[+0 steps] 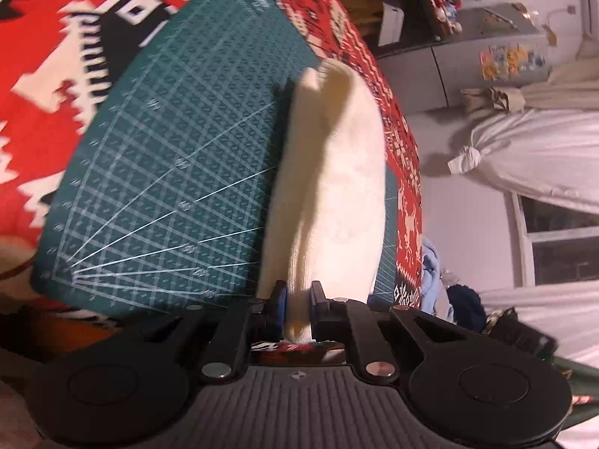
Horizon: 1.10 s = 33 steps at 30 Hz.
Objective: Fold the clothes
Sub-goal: 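Fold the held ribbed edge over onto the vest body with both grippers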
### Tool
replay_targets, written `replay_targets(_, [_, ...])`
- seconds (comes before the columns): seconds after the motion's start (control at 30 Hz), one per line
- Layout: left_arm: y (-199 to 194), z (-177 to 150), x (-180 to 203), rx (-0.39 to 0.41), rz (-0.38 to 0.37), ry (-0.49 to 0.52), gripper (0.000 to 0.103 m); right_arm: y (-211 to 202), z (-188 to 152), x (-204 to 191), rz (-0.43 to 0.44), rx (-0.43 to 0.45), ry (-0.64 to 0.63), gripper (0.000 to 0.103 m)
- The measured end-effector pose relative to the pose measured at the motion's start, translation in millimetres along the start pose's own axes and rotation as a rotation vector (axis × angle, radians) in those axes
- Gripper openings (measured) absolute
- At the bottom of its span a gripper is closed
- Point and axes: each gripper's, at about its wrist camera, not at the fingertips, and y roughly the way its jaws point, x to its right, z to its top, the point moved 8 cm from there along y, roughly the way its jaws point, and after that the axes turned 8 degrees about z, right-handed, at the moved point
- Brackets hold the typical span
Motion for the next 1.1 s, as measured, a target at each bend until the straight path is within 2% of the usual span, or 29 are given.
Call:
replay_targets(0.13, [0,-3,4,-0.001,-0.003,0.014,0.012,-9,-4,-1,0.000,0.007,-0.007,0.010])
replay_targets(0.27, [0,-3,8,-0.004,-0.015,0.015,0.012,-12,10,-28,0.031,0.041,-0.107,0.013])
replay_targets(0.43, [-1,-4,11,-0.012,-0.057,0.005,0.011,16,10,-37,-0.004,-0.019,-0.184,0.013])
replay_targets(0.47, [-1,-5,9,-0.013,-0.057,-0.003,0.011,22,9,-37,-0.012,-0.033,-0.192,0.012])
replay_targets(0.57, [-2,-9,-2,-0.011,-0.051,-0.031,0.011,26,3,-26,-0.011,-0.048,-0.159,0.000])
replay_targets(0.67, [-7,-11,-12,-0.004,-0.045,-0.069,0.013,13,3,-18,0.011,-0.036,-0.101,0.000])
replay_targets(0.73, [-15,-8,-12,0.024,-0.008,-0.046,0.023,2,7,-14,0.006,-0.009,-0.092,0.005])
replay_targets(0.77, [-19,-5,-9,0.040,-0.009,-0.036,0.025,-4,11,-11,0.003,0.010,-0.086,0.010])
replay_targets(0.8, [-23,-1,-6,0.056,-0.014,-0.026,0.027,-10,15,-9,-0.001,0.029,-0.079,0.010])
replay_targets(0.87, [-27,13,4,0.095,-0.017,0.011,0.039,-17,24,-3,-0.008,0.057,-0.067,0.010])
replay_targets(0.93, [-27,32,16,0.140,-0.009,0.053,0.055,-20,34,2,-0.015,0.075,-0.058,0.010])
replay_targets(1.1, [-15,85,37,0.219,-0.011,0.121,0.062,-12,56,2,-0.006,0.101,-0.080,0.010])
